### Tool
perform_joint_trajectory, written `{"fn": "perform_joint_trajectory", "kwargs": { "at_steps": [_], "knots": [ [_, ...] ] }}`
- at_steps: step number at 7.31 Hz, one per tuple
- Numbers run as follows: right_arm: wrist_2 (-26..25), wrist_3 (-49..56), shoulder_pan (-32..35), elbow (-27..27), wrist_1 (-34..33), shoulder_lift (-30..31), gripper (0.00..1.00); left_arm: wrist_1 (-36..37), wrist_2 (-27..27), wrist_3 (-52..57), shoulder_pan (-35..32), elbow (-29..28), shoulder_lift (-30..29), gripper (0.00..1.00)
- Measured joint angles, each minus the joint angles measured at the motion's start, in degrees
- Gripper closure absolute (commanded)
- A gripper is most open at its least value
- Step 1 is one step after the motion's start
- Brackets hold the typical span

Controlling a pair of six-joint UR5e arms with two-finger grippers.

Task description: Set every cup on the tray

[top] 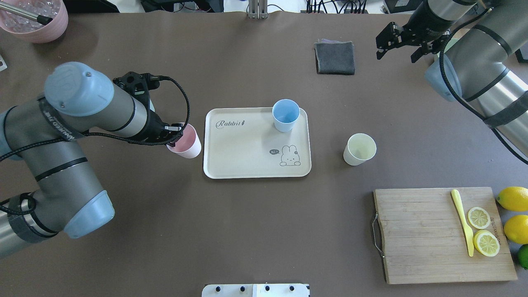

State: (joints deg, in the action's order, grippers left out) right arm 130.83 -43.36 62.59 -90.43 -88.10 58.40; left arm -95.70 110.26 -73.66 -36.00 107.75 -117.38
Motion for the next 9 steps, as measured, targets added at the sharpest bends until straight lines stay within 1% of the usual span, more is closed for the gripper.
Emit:
{"fn": "perform_joint_trajectory", "kwargs": {
  "at_steps": [1,2,4,5,7,8,9],
  "knots": [
    [0.0,0.02,0.04,0.0,0.04,0.32,0.0,0.67,-2.72,-1.59,2.23,-2.28,-2.93,1.0],
    [0.07,0.03,0.06,-0.01,0.09,0.6,0.0,0.82,-4.34,-2.67,3.84,-4.11,-4.72,1.0],
    [0.35,0.03,0.13,-0.22,0.11,1.29,0.0,0.63,-5.41,-4.44,5.78,-5.87,-5.76,1.0],
    [0.55,-0.04,0.17,-1.55,0.12,2.72,0.0,-0.15,-5.76,-4.9,6.16,-6.86,-5.92,1.0],
    [0.74,-0.68,0.04,-7.96,-0.34,8.53,0.0,-1.43,-6.65,-5.18,6.41,-8.1,-6.06,1.0],
    [0.79,-0.86,-0.22,-10.09,-0.47,10.69,0.0,-1.6,-6.97,-5.21,6.44,-8.45,-6.12,1.0],
    [0.78,-0.96,-0.71,-11.05,-0.46,11.85,0.0,-1.74,-7.33,-5.24,6.46,-8.83,-6.16,1.0]
  ]
}}
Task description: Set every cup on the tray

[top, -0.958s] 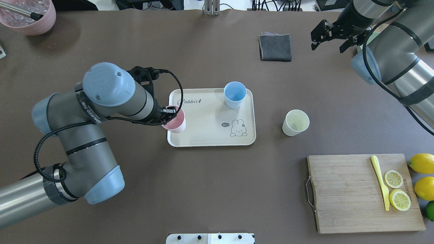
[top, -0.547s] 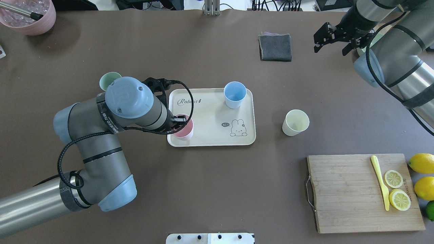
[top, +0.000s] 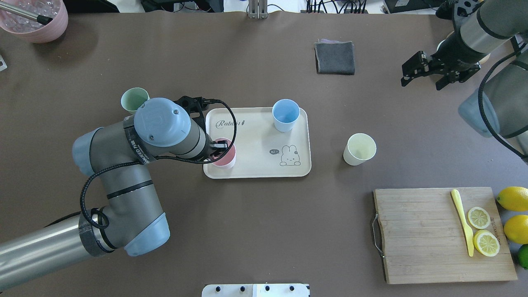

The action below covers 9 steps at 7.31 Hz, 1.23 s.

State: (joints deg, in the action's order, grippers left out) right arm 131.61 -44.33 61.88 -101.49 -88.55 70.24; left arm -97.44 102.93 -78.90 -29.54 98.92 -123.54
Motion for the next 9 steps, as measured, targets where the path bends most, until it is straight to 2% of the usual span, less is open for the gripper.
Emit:
{"fn": "perform_joint_trajectory", "kwargs": {
  "at_steps": [1,2,7,9],
  "knots": [
    [-0.09,-0.23,-0.63,-0.37,0.07,0.51,0.0,-0.49,-0.22,0.0,0.07,-0.53,-0.02,0.68],
    [-0.2,-0.98,-1.27,-0.52,0.18,0.68,0.0,-1.32,-0.31,0.03,0.12,-1.16,-0.03,0.05],
    [-1.55,-5.94,-5.53,-0.83,0.65,0.17,0.0,-2.1,0.97,1.81,-2.84,-0.71,-0.65,0.03],
    [-6.59,-10.3,-10.9,-1.99,0.73,0.13,0.0,-1.85,4.04,5.33,-6.27,-0.52,-0.63,0.03]
  ]
}}
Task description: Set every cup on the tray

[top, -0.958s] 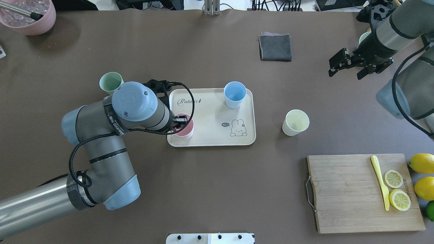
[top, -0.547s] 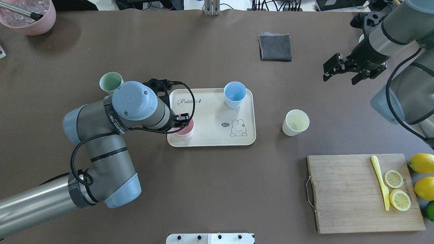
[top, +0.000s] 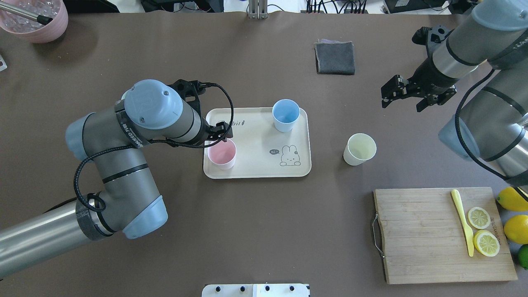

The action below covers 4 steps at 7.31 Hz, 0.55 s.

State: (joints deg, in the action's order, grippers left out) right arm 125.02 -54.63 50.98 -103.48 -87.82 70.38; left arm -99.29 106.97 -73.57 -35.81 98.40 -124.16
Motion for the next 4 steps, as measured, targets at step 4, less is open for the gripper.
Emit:
{"fn": "perform_joint_trajectory", "kwargs": {
  "at_steps": [4],
  "knots": [
    [-5.85,-3.8,-7.24,-1.5,0.06,1.03,0.0,0.4,3.07,3.75,-4.18,-0.04,0.31,0.03]
  ]
}}
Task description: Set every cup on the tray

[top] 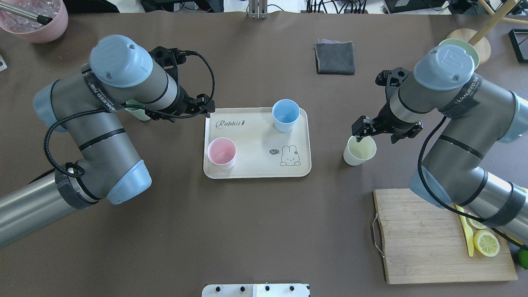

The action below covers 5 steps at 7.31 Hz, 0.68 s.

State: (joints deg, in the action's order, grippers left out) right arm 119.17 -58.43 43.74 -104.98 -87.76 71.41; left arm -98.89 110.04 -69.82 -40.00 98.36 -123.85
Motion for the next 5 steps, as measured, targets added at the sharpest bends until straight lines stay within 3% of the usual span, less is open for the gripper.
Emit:
{"fn": "perform_joint_trajectory", "kwargs": {
  "at_steps": [3,4,5],
  "knots": [
    [-2.64,-0.17,-2.23,0.56,2.73,1.92,0.02,0.01,0.03,0.1,-0.11,-0.08,0.09,0.03],
    [-3.1,-0.18,-2.66,1.0,4.73,3.06,0.34,0.01,0.01,0.09,-0.1,-0.1,0.09,0.03],
    [-3.31,-0.27,-2.92,1.41,6.37,3.84,0.97,0.01,0.0,0.1,-0.09,-0.09,0.14,0.03]
  ]
}}
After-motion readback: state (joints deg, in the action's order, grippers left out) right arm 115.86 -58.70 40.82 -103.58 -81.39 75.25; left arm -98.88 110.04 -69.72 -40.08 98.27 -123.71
